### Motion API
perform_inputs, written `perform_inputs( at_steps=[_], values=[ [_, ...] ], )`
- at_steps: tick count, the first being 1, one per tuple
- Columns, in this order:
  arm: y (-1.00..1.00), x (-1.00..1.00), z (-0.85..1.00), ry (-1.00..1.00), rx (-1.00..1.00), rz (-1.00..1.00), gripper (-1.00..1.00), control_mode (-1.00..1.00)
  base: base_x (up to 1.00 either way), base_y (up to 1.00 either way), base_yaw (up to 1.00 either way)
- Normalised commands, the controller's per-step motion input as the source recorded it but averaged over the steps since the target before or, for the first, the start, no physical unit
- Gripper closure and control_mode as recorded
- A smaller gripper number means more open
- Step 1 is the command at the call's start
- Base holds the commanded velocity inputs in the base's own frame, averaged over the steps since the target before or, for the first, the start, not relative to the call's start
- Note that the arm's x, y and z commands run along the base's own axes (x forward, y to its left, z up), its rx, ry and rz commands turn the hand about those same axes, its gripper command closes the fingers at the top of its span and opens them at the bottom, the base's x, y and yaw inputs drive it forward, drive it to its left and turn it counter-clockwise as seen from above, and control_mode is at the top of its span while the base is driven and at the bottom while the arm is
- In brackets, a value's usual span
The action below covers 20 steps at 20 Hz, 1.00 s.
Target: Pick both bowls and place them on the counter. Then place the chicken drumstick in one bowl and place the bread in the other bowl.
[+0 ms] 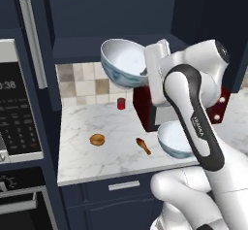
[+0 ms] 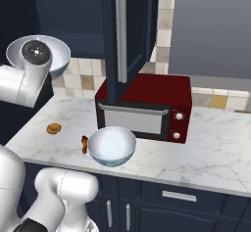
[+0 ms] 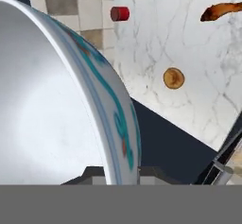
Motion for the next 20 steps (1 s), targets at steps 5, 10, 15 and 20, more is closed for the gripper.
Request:
perform_inputs(
  at_steps=[5,10,15,20],
  values=[
    [-0.21,-0.34,-0.64,0.19,-0.06,-0.09,1.00,-1.00,0.00,0.00,0.00],
    [-0.10,-0.07,-0.68,0.18,-0.06,-0.17,1.00,-1.00,0.00,0.00,0.00],
    [-0.01,0.14,-0.64,0.16,-0.02,-0.20,1.00,-1.00,0.00,0.00,0.00],
    [0.00,0.32,-0.64,0.07,0.00,-0.17,1.00,-1.00,0.00,0.00,0.00]
  ],
)
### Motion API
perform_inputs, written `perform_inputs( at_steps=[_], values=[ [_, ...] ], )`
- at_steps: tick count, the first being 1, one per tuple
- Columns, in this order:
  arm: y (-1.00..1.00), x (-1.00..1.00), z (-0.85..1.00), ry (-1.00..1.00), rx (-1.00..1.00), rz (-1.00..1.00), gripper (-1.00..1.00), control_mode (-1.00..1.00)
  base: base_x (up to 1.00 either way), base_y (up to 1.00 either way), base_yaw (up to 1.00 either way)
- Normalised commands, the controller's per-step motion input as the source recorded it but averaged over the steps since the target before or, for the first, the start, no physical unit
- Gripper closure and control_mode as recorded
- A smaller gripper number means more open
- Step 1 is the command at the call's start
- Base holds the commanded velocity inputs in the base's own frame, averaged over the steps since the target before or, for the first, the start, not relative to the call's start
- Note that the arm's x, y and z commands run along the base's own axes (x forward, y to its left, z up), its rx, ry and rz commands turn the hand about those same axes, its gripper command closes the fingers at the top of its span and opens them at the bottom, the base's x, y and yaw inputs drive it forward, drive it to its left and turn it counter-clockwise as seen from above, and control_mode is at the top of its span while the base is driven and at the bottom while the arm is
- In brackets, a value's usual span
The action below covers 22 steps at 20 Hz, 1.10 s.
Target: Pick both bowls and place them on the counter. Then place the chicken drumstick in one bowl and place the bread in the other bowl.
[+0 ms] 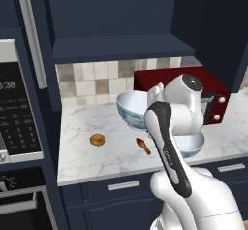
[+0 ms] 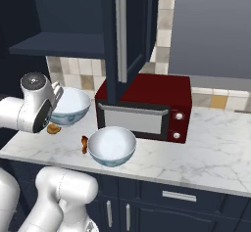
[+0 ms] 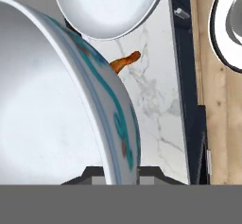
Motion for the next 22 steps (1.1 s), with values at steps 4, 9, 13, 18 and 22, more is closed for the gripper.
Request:
perform_inputs(
  at_steps=[4,9,13,18,22],
  values=[
    [0.00,0.40,-0.54,0.01,0.00,-0.13,1.00,-1.00,0.00,0.00,0.00],
    [0.03,0.42,-0.49,0.00,0.00,-0.09,1.00,-1.00,0.00,0.00,0.00],
    [0.22,0.41,-0.40,-0.06,0.00,-0.01,1.00,-1.00,0.00,0.00,0.00],
    [0.31,0.46,-0.19,-0.04,0.00,0.08,1.00,-1.00,0.00,0.00,0.00],
    [0.32,0.41,-0.14,0.00,-0.03,0.03,1.00,-1.00,0.00,0.00,0.00]
  ],
)
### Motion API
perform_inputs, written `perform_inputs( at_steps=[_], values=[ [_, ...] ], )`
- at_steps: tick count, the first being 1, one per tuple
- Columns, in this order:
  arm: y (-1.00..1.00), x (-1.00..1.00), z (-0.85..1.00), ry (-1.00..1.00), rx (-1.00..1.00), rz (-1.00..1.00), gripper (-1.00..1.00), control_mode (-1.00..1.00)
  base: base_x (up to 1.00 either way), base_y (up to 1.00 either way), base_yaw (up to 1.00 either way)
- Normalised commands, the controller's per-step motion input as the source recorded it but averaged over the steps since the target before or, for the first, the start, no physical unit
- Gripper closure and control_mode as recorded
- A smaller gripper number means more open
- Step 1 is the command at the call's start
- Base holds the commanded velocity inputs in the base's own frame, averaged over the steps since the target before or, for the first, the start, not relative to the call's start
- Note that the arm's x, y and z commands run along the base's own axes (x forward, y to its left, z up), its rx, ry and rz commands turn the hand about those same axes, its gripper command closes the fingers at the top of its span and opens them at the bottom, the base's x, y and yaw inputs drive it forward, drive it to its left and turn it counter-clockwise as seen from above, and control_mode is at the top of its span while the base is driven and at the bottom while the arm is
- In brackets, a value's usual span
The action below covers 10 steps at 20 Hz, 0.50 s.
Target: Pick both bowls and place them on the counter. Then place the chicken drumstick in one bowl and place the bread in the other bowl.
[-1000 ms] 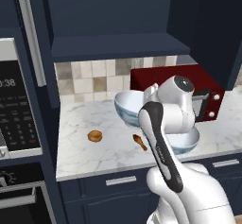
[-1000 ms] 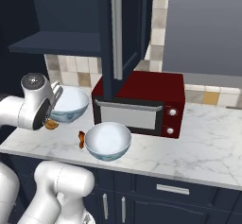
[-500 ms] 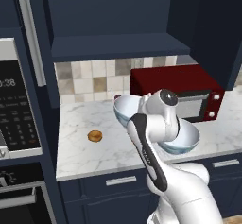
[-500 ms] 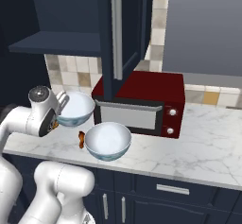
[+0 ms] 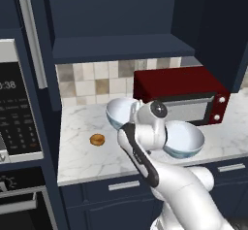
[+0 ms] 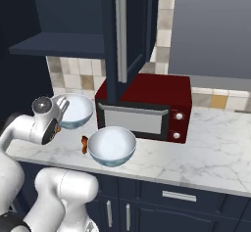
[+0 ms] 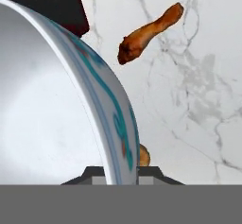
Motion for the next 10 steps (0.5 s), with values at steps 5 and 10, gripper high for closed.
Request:
perform_inputs(
  at_steps=[5,10],
  values=[
    [0.26,0.49,-0.14,0.01,-0.08,0.00,1.00,-1.00,0.00,0.00,0.00],
    [0.12,0.50,-0.12,0.04,-0.01,0.00,1.00,-1.00,0.00,0.00,0.00]
  ],
)
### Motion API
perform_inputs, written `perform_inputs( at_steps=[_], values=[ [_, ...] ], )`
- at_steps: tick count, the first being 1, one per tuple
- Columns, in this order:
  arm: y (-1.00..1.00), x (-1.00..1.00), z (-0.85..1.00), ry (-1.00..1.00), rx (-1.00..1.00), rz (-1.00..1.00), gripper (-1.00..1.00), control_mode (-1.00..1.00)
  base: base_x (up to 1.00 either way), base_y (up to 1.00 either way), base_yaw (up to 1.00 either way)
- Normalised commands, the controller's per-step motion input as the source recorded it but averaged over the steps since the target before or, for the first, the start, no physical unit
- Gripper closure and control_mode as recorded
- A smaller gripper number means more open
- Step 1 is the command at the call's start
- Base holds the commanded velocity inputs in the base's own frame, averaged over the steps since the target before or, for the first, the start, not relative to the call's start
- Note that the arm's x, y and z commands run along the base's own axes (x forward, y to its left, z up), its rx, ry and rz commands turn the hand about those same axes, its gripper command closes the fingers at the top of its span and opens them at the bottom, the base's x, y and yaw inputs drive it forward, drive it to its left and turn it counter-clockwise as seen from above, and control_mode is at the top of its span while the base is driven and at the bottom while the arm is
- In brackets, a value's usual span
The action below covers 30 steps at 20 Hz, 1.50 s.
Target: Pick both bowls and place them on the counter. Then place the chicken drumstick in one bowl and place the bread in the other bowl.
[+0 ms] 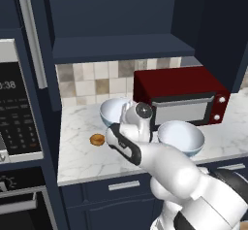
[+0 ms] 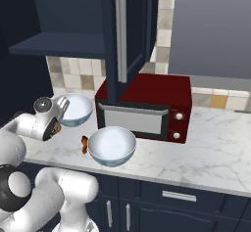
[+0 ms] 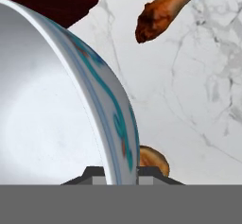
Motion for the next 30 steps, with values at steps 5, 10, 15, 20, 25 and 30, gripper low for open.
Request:
perform_inputs(
  at_steps=[5,10,15,20,25,30],
  values=[
    [0.01,0.29,-0.18,0.07,0.00,0.00,1.00,-1.00,0.00,0.00,0.00],
    [0.07,0.28,-0.23,0.03,-0.01,0.01,1.00,-1.00,0.00,0.00,0.00],
    [0.01,0.30,-0.15,0.00,-0.01,0.01,1.00,-1.00,0.00,0.00,0.00],
    [0.00,0.35,-0.18,0.00,-0.04,0.00,1.00,-1.00,0.00,0.00,0.00],
    [0.00,0.35,-0.18,0.01,-0.01,0.00,1.00,-1.00,0.00,0.00,0.00],
    [0.02,0.20,-0.07,0.02,0.00,0.01,1.00,-1.00,0.00,0.00,0.00]
  ],
)
